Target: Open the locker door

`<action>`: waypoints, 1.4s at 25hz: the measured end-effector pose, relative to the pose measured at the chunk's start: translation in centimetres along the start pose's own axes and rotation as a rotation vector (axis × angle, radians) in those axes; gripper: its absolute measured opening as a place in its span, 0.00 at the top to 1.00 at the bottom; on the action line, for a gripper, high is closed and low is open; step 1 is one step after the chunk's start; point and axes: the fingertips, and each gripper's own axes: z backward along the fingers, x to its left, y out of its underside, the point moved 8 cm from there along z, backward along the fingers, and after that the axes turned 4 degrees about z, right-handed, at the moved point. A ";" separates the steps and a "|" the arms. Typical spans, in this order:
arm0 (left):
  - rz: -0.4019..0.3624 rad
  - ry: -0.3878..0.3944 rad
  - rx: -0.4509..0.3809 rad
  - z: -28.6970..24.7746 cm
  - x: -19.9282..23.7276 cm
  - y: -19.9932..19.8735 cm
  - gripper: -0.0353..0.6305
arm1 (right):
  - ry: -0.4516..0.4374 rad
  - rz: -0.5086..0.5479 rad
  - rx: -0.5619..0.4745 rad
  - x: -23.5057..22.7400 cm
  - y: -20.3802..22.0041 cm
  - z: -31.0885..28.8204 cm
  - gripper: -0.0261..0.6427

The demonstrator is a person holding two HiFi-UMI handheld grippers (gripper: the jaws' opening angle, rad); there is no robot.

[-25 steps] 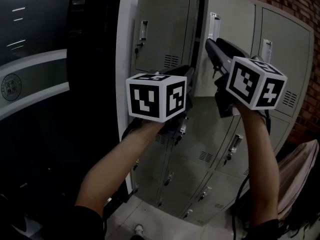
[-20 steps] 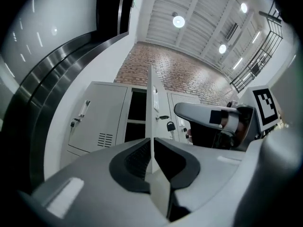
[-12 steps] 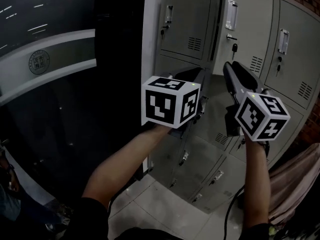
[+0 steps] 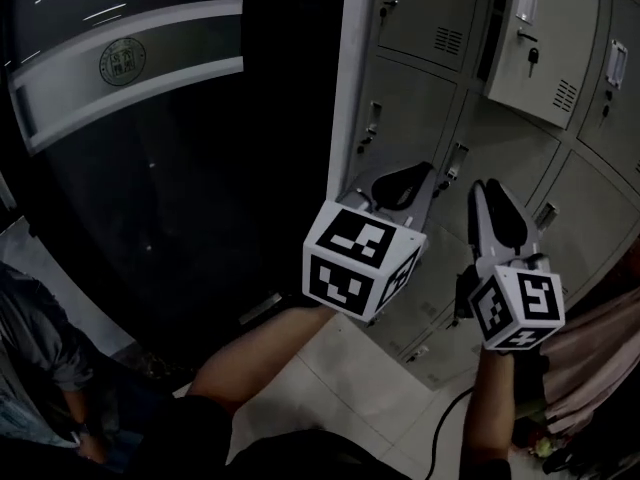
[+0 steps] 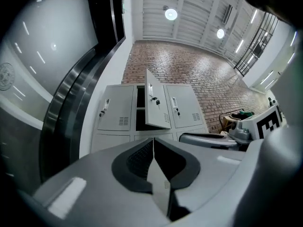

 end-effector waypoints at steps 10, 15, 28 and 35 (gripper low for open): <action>0.017 -0.067 0.078 11.5 -3.5 6.6 0.93 | -0.012 -0.103 0.081 8.6 3.7 8.3 0.88; 0.049 -0.118 0.093 16.7 -5.6 8.4 0.94 | -0.035 -0.098 0.121 12.9 4.6 11.8 0.91; 0.045 -0.213 0.124 25.4 -7.6 11.4 0.94 | -0.085 -0.132 0.190 21.0 6.2 17.5 0.96; 0.079 -0.213 0.150 28.4 -9.4 12.8 0.94 | -0.090 -0.116 0.225 23.4 5.9 20.4 0.96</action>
